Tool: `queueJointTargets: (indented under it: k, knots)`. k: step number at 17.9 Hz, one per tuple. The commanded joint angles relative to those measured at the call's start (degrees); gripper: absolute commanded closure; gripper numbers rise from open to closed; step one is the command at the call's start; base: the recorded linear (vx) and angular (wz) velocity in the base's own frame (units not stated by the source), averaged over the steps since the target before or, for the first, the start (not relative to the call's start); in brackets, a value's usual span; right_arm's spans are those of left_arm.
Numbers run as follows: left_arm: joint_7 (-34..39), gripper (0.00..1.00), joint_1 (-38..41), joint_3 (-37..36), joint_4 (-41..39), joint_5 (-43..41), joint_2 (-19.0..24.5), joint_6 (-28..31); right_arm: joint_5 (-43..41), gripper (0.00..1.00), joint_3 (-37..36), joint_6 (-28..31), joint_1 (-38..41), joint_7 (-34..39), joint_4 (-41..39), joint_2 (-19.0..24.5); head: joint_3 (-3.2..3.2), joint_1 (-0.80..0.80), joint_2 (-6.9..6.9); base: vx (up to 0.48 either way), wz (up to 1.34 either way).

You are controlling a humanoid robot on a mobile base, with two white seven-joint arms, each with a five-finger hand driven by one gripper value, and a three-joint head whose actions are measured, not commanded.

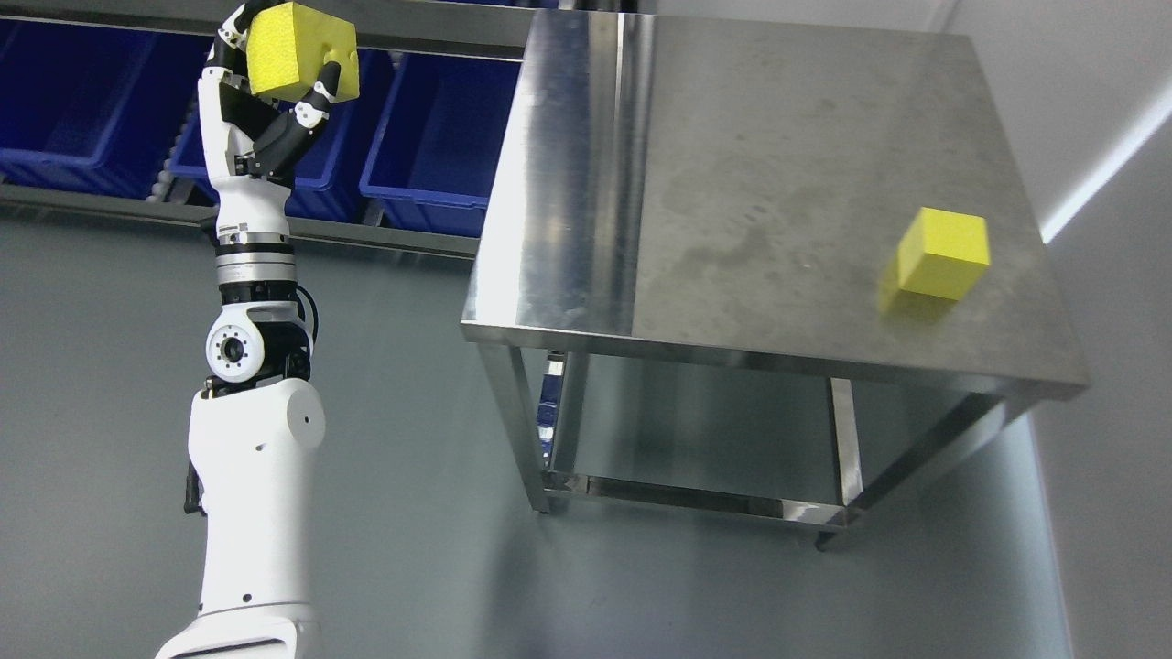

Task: Move yellow foam block to right shelf middle
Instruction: 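Lift the yellow cube high with the left hand, away from the table, then hold the cube raised in the left hand while turning toward the blue-bin shelf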

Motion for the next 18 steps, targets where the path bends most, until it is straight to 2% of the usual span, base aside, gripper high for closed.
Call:
queueJointTargets:
  k: [1, 18]
  knots:
    - [0.02, 0.57, 2.15, -1.50, -1.85, 0.32, 0.20, -0.67, -0.90, 0.00, 0.00, 0.13, -0.09, 0.10, -1.00, -1.00, 0.00, 0.00, 0.00, 0.015, 0.68]
    - [0.02, 0.57, 1.71, -2.03, -1.84, 0.23, 0.20, -0.58, -0.90, 0.00, 0.00, 0.13, -0.09, 0.10, -1.00, -1.00, 0.00, 0.00, -0.01, 0.021, 1.01]
